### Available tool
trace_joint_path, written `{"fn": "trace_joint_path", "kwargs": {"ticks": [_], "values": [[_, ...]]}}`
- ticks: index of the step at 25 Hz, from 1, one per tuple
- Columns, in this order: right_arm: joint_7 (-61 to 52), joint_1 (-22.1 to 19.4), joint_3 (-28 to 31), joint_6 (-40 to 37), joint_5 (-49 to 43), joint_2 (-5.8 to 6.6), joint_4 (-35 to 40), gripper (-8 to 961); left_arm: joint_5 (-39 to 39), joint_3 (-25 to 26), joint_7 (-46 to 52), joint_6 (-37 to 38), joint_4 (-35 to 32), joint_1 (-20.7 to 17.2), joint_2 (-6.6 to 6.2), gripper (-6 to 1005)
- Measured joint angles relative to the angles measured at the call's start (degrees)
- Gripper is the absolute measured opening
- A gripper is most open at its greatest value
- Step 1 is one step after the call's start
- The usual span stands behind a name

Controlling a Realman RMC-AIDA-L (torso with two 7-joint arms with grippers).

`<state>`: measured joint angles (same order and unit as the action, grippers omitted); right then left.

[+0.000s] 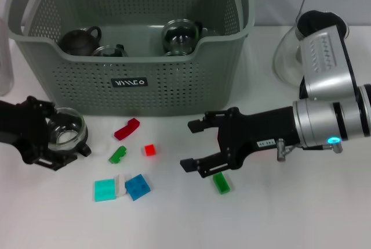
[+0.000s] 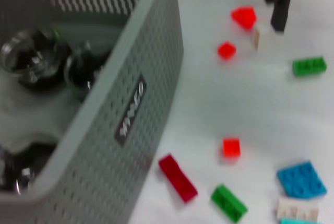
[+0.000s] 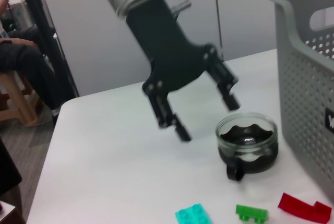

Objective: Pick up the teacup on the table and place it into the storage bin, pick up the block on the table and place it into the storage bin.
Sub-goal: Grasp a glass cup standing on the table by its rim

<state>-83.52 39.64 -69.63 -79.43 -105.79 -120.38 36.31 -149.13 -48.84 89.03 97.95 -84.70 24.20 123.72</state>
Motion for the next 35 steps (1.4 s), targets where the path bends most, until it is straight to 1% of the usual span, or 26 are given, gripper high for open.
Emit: {"fn": "trace_joint_path", "kwargs": {"ticks": [3, 6, 11, 15, 19, 24, 27, 32, 35], "values": [[-0.4, 0.5, 0.4, 0.3, 0.3, -0.02, 0.0, 930, -2.6, -1.7, 0.4, -1.7, 0.4, -0.3, 0.61, 829], [-0.4, 0.9, 0.5, 0.6, 0.7, -0.03, 0.0, 930, -3.7, -3.9, 0.9, -3.5, 1.1, -0.7, 0.61, 829], [-1.0, 1.0, 0.6, 1.2, 0.9, -0.03, 0.0, 930, -7.2, -6.4, 2.1, -7.4, 3.2, 0.0, 0.56, 828], [-1.9, 1.1, 0.6, 1.2, 1.3, -0.03, 0.0, 929, -8.0, -8.4, 2.2, -10.3, 4.4, 0.2, 0.56, 828], [-2.6, 1.1, 0.6, 1.1, 1.4, -0.03, 0.0, 929, -8.9, -9.3, 1.9, -10.7, 6.2, 0.9, 0.4, 828], [-2.6, 1.1, 0.4, 1.2, 2.1, -0.03, -1.0, 928, -12.2, -9.2, 2.0, -11.5, 10.3, 3.2, 0.2, 827], [-2.6, 1.1, 0.2, 1.2, 2.9, -0.02, -1.4, 928, -12.9, -8.9, 2.2, -11.6, 12.3, 4.4, -0.12, 827], [-2.6, 0.9, 0.1, 1.2, 3.0, -0.03, -1.8, 929, -13.1, -8.2, 4.7, -11.5, 16.3, 7.2, -1.64, 827], [-2.6, 0.8, 0.3, 1.2, 3.0, -0.03, -2.2, 927, -13.1, -8.1, 6.4, -11.8, 17.8, 8.4, -2.13, 826]]}}
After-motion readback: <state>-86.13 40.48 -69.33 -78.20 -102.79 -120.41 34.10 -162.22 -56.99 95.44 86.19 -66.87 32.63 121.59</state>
